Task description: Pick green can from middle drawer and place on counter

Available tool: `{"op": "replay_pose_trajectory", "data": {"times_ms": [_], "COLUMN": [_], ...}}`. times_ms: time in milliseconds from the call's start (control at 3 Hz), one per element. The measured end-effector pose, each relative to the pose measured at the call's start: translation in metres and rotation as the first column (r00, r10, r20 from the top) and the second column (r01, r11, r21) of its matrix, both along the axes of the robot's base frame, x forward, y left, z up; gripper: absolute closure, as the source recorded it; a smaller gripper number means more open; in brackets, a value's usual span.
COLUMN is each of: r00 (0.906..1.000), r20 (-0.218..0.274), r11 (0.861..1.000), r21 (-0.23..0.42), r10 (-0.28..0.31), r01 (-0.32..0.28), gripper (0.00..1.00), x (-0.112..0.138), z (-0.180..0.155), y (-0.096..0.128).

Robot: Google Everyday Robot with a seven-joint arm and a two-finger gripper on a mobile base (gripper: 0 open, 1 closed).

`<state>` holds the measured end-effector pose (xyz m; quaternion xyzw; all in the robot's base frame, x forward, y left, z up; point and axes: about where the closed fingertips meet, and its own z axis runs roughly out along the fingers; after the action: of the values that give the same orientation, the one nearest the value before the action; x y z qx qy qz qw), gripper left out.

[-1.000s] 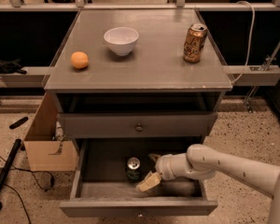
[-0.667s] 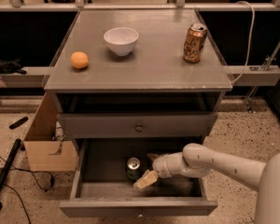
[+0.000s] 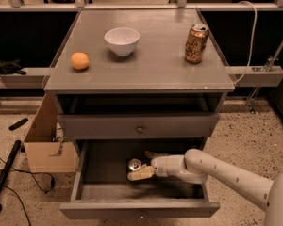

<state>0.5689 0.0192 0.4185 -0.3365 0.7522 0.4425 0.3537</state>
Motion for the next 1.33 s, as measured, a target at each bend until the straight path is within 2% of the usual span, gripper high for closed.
{"op": "replay_pose_trajectory", "data": {"times_ms": [333,667,1333], "r00": [0.9978,0.9978,0.9978], "r20": [-0.017,-0.017,-0.017], "r11": [0.995,0.995,0.995], "r21": [0.076,0.076,0.076], "r10": [-0.065,-0.065,-0.064], "r01": [0.066,0.066,0.066], "gripper": [0.00,0.03,0.49], "x": [-0.0189,-0.0189,-0.0189], "z": [0.0202,0.0202,0.0202], "y": [-0.0049,-0.0048,-0.0048]}}
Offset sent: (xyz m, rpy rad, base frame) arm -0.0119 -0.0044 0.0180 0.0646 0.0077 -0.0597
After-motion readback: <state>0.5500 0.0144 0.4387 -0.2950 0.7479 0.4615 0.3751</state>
